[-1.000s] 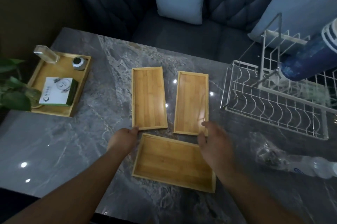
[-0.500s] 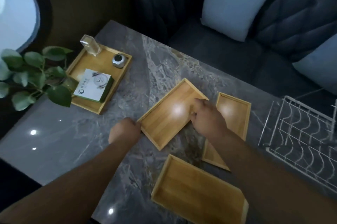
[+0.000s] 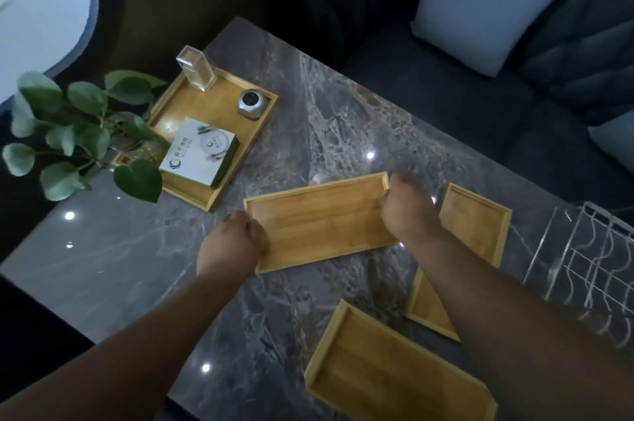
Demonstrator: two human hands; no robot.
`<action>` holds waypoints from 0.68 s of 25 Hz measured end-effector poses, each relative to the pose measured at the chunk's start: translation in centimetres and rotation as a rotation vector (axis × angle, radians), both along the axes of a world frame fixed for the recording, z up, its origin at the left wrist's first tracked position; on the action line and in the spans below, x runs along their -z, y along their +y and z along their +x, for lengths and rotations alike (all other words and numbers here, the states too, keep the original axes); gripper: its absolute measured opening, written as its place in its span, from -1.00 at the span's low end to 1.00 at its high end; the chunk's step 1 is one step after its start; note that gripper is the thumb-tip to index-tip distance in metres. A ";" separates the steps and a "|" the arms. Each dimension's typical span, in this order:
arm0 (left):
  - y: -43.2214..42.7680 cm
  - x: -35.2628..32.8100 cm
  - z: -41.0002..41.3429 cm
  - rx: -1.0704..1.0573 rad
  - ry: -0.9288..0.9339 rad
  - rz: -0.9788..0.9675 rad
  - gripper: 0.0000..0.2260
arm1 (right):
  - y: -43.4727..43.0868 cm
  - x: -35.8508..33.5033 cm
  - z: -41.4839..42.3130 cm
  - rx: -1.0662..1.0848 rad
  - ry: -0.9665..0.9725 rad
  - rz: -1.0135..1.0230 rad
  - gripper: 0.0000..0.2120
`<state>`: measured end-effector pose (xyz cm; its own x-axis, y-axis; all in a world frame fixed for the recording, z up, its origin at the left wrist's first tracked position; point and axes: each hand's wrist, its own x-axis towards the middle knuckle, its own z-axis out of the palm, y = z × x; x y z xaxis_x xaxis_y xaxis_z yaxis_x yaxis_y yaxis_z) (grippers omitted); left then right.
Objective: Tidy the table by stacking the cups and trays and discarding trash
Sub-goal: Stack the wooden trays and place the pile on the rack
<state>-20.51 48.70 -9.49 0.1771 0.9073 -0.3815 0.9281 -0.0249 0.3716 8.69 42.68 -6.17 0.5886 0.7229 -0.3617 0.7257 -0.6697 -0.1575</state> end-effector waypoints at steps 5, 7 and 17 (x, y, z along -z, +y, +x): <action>-2.5 -4.1 0.4 0.170 -0.086 0.090 -0.76 | -10.5 -5.0 0.2 0.083 -0.018 0.220 -0.88; -4.9 -6.3 1.9 0.293 -0.148 0.128 -0.75 | -16.4 -6.5 0.1 0.158 -0.019 0.192 -0.87; -17.8 -6.2 4.2 0.676 -0.062 -0.006 -0.77 | -37.8 -4.5 -5.0 0.480 0.176 -0.112 -0.83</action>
<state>-16.31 30.85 -3.34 0.7267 0.5870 -0.3567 0.6858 -0.5904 0.4255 3.72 4.83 -1.65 0.7674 0.3383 -0.5446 0.3021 -0.9401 -0.1581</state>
